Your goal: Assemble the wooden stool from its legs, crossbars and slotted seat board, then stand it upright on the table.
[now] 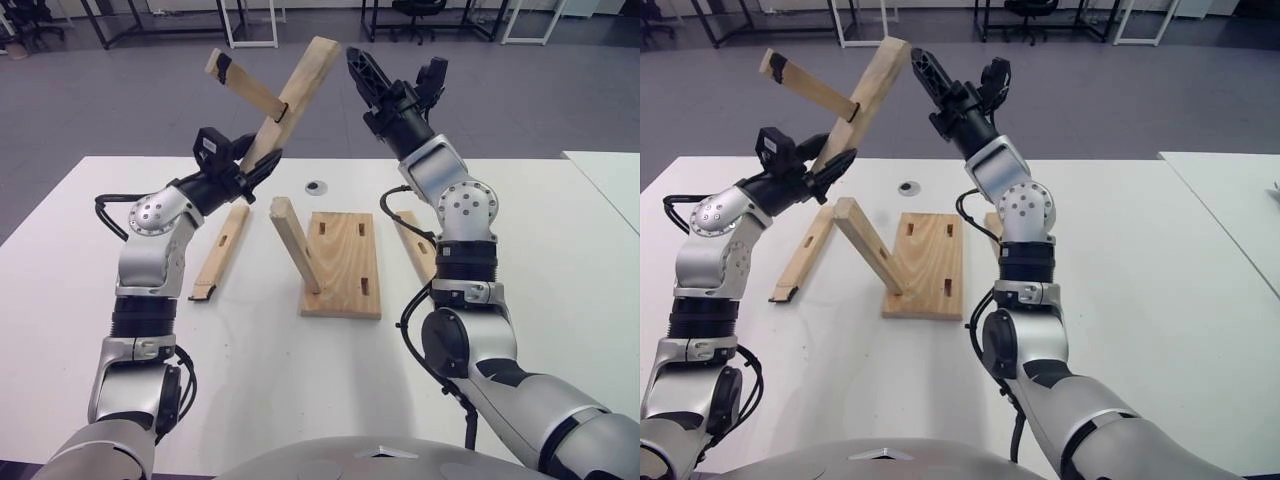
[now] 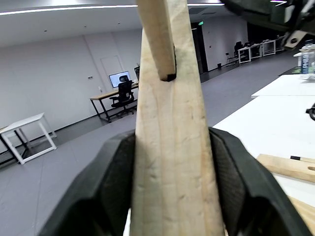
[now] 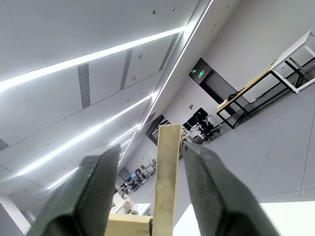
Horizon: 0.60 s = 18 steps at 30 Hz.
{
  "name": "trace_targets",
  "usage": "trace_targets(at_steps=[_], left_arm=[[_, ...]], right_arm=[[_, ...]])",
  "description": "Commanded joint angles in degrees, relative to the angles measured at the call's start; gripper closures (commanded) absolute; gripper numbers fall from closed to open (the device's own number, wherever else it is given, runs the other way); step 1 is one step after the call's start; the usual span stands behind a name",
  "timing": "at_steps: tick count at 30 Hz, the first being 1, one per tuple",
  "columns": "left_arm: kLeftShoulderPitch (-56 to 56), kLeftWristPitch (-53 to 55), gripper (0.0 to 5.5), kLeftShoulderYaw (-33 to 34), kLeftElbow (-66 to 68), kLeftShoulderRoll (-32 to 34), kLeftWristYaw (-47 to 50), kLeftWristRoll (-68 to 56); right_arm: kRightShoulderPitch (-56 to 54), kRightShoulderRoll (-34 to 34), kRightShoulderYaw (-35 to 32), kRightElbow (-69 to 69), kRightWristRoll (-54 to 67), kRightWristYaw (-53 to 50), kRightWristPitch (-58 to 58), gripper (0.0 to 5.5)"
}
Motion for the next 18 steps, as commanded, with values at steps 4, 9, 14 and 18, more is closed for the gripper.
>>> trace_targets(at_steps=[4, 9, 14, 18], left_arm=[[-0.27, -2.21, 3.38, -0.84, -1.60, -0.54, -1.70, -0.40], [0.53, -3.22, 3.38, -1.28, -2.55, 0.51, -4.04, -0.43], [1.06, -4.88, 3.38, -2.13, -2.64, 2.08, -8.01, 0.12], [0.24, -6.00, 3.38, -2.59, -1.63, 2.78, -9.74, 0.52]], right_arm=[[-0.73, 0.69, -0.07, -1.66, 1.93, -2.75, 3.19, 1.98], [-0.20, 0.93, 0.12, -2.34, 2.35, -3.60, 3.58, 1.88], [0.64, 0.85, 0.34, -2.54, 2.84, -4.52, 5.59, 2.09], [1.56, 0.98, 0.85, -3.24, 2.57, -4.73, 6.74, 2.78]])
